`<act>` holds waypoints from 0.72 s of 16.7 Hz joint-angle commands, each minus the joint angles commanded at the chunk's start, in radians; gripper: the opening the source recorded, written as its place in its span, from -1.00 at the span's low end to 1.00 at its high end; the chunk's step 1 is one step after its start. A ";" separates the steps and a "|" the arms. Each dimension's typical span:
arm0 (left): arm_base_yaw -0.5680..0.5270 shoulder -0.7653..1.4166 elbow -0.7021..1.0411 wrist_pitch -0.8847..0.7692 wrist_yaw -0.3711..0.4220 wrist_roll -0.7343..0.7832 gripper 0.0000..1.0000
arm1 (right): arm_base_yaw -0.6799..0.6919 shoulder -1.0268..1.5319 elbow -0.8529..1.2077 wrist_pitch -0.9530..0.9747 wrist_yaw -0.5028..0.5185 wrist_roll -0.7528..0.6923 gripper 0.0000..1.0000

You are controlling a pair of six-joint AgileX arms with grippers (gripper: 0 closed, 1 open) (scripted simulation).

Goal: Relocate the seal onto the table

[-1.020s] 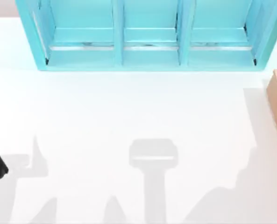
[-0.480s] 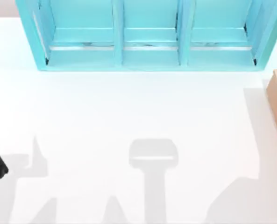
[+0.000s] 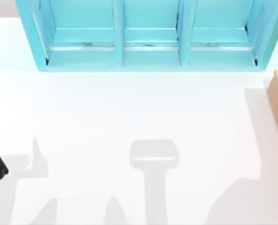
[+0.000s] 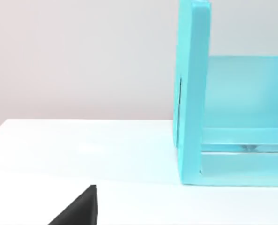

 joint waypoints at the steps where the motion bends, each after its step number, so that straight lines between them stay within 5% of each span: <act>1: 0.000 0.000 0.000 0.000 0.000 0.000 1.00 | 0.000 0.000 0.000 0.000 0.000 0.000 -0.36; 5: 0.000 0.000 0.000 0.000 0.000 0.000 1.00 | 0.000 0.000 0.000 0.000 0.000 0.000 -0.96; 12: 0.000 0.000 0.000 0.000 0.000 0.000 1.00 | 0.000 0.000 0.000 0.000 0.000 0.000 -1.00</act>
